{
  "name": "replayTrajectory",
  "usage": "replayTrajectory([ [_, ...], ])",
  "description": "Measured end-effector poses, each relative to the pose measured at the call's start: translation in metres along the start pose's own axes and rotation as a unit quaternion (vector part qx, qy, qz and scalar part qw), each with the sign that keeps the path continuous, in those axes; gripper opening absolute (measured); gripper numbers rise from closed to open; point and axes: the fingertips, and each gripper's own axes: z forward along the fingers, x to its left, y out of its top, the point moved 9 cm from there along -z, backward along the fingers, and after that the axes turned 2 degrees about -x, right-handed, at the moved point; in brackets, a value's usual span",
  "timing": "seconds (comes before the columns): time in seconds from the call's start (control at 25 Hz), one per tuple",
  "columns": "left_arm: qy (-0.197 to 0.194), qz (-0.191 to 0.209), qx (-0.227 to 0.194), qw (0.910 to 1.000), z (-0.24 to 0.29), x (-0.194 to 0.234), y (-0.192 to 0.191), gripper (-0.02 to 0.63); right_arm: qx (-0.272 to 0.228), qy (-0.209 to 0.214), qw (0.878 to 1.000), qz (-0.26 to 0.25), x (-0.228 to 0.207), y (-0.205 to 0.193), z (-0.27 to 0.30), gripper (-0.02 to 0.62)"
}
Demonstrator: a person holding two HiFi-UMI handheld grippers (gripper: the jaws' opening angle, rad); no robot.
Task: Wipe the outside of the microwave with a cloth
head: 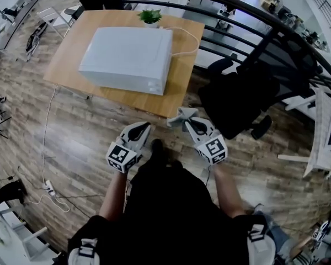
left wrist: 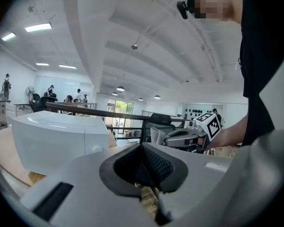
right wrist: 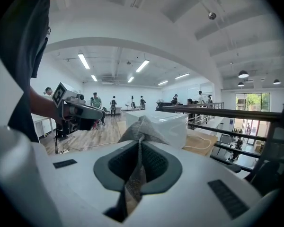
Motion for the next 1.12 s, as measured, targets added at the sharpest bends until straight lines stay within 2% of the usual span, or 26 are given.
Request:
replayTrajectory([
  [0.2,-0.009,-0.004,0.007,0.9999,0.016,0.034,-0.005,0.009,-0.006,-0.007,1.000,0.005,-0.010,0.010,0.031,0.012],
  [0.4,-0.025,-0.001,0.008,0.9996,0.035,0.060,0.007,0.009,-0.016,-0.010,1.000,0.005,-0.020,0.022,0.059,0.012],
  [0.84,-0.060,0.014,0.014,0.9980,0.058,0.104,0.014,0.009,-0.008,-0.030,0.999,0.025,-0.033,0.020,0.099,0.012],
  [1.12,-0.070,0.002,0.017,0.9974,0.063,0.128,0.013,0.009,-0.004,-0.046,0.998,0.037,-0.036,0.017,0.118,0.012],
])
